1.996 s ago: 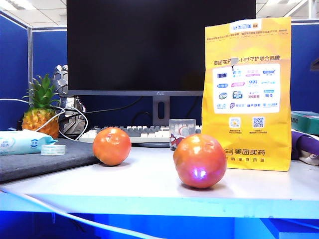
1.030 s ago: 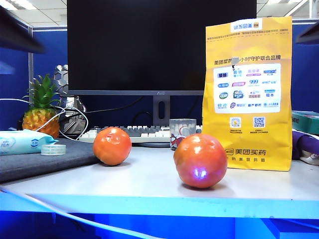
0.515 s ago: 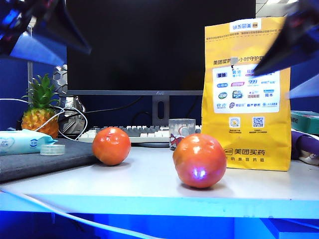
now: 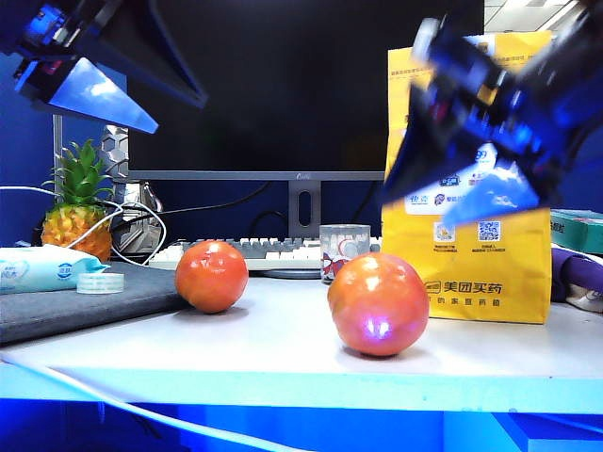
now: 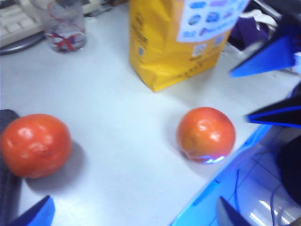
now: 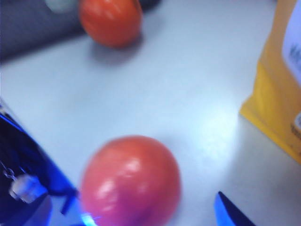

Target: Pick up the orange and throw it into the yellow paper bag.

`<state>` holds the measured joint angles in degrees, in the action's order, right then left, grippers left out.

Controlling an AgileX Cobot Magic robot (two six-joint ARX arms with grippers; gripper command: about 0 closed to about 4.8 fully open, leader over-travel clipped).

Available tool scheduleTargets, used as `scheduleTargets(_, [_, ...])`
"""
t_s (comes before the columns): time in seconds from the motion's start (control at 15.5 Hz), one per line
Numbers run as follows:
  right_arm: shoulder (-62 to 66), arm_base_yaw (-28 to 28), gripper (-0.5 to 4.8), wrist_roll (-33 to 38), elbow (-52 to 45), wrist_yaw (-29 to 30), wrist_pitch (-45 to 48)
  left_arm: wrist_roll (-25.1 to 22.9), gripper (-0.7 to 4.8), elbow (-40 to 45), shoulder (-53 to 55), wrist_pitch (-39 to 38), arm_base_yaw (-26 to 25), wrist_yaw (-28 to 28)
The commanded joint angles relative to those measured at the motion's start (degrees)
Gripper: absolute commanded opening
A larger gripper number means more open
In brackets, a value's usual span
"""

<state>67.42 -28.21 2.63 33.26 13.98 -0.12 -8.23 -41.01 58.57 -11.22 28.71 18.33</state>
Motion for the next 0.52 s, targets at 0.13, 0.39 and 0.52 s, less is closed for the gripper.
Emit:
scheduleTargets(0.13, [6.9,0.0,4.79,-2.2,1.4,1.7,1.0,-0.3,4.79,-0.5,-0.1,0.5,0.3,-0.5])
scheduleTargets(0.39, [13.2,-2.1,4.79,-2.1,1.4,3.1,5.8,-0.1,4.79,-0.5,0.3,0.6,0.3,-0.2])
scheduleTargets(0.52, [15.4,-2.8,4.79,-1.1,1.5,2.6,8.5,-0.1,4.79,-0.5,0.3,0.6,0.3,-0.2])
